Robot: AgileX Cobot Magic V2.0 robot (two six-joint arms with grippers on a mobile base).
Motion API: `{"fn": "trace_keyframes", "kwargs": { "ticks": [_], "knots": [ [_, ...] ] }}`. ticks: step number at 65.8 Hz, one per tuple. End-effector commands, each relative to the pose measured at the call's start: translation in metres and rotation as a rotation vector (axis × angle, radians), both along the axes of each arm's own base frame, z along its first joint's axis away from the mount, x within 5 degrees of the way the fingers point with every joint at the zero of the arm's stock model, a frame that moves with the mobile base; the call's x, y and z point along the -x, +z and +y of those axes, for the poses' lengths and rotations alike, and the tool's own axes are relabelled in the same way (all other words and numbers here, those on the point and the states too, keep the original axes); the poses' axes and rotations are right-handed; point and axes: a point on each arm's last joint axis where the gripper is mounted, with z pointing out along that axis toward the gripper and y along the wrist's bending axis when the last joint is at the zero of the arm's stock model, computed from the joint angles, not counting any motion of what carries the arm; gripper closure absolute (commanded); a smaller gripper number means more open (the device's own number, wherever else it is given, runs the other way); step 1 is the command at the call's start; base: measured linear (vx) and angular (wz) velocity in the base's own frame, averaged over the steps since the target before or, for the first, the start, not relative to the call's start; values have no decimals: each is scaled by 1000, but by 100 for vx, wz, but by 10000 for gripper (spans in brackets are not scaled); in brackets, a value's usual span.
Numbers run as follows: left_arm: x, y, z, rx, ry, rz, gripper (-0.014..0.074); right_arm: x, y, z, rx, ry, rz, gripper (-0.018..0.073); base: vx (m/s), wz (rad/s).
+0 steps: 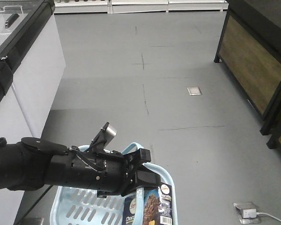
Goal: Left arm holds basket, right arm returns cookies
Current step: 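Drive forward holding the basket in the left gripper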
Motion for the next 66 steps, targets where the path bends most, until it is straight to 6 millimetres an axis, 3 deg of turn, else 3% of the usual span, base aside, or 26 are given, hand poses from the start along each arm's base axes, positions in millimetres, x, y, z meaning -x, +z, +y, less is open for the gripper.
{"fn": "trace_keyframes", "kwargs": {
  "ticks": [1, 66],
  "knots": [
    [1, 26, -3, 106, -1, -26, 603, 1, 7, 0, -2, 0, -81, 568, 26, -3],
    [1, 26, -3, 106, -1, -26, 603, 1, 7, 0, -2, 0, -81, 568, 34, -1]
  ]
}}
